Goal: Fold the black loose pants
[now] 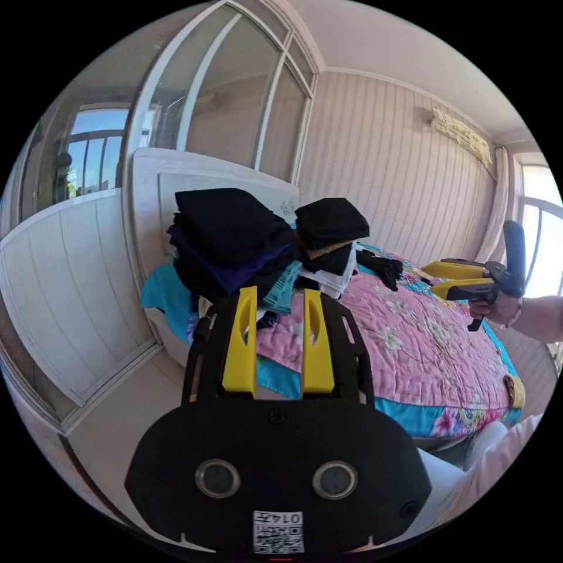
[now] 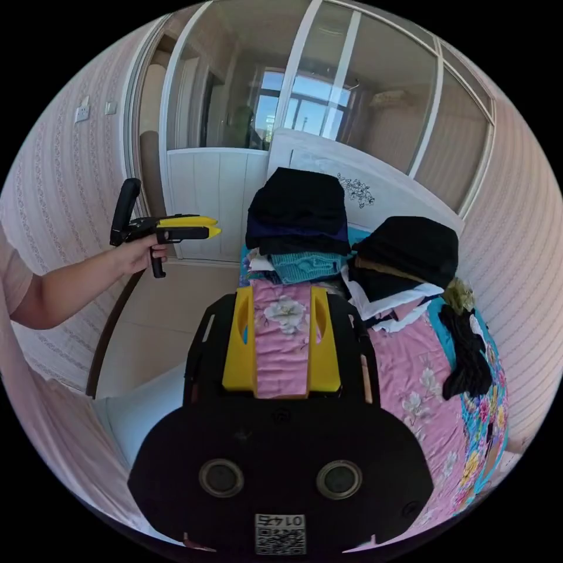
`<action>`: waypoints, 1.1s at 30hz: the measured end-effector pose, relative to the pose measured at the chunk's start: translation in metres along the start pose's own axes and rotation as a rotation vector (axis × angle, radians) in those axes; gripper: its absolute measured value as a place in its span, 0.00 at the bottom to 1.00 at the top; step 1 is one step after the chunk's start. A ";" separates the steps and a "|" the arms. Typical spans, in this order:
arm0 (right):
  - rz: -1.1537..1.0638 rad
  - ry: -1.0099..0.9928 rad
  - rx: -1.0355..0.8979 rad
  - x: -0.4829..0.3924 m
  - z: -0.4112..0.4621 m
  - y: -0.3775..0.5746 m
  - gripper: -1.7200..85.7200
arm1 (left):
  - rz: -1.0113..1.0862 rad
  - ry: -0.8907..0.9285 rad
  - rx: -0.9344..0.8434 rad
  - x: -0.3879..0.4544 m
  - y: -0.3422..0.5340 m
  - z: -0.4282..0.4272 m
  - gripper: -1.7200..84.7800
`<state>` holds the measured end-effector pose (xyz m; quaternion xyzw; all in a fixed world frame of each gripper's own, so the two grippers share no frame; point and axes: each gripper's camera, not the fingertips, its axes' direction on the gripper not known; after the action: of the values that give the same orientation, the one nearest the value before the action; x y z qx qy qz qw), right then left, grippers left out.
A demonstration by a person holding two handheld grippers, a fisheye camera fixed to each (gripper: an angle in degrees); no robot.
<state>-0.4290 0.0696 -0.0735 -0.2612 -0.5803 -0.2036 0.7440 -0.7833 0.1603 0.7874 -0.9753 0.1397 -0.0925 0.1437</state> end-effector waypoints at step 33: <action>0.163 0.252 -0.038 0.109 0.140 -0.153 0.01 | 0.180 0.082 0.163 -0.027 -0.183 0.065 0.01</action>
<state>-0.6013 0.0379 0.0824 -0.2941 -0.4550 -0.1848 0.8200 -0.7496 0.3535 0.7781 -0.9393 0.2246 -0.1302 0.2242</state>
